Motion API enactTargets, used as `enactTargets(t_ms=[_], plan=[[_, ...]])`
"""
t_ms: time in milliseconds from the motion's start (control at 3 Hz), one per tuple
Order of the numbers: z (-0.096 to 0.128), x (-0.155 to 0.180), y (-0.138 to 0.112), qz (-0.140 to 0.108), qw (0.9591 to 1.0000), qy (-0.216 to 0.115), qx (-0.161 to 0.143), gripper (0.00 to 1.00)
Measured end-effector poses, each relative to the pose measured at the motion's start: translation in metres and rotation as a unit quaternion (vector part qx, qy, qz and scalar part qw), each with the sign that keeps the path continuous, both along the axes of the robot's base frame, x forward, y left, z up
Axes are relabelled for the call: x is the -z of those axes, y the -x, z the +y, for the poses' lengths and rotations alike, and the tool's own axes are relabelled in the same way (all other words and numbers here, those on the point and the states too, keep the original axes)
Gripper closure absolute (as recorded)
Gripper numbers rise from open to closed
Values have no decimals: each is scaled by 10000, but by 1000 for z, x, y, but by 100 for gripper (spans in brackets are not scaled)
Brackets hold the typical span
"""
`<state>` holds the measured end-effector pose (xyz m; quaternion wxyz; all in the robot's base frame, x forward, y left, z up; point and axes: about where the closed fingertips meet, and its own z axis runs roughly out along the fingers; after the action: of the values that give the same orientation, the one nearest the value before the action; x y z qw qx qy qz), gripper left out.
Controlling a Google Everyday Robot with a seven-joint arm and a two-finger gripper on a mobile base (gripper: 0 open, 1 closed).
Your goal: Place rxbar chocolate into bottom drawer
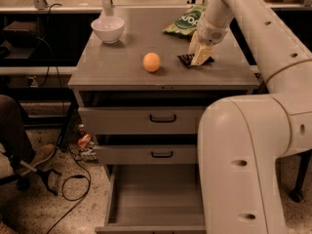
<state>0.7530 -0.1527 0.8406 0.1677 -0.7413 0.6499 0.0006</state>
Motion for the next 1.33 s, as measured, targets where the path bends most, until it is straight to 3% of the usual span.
enactTargets(t_ms=[333,667,1000,1333], plan=[[-18,-41,14,-344,9990,-142,230,100],[-41,-73,39,-511,9969,-146,575,100],[-74,-67,99,52,9914,-149,1302,100],[-89,-53,143,560,9825,-165,1768,100]])
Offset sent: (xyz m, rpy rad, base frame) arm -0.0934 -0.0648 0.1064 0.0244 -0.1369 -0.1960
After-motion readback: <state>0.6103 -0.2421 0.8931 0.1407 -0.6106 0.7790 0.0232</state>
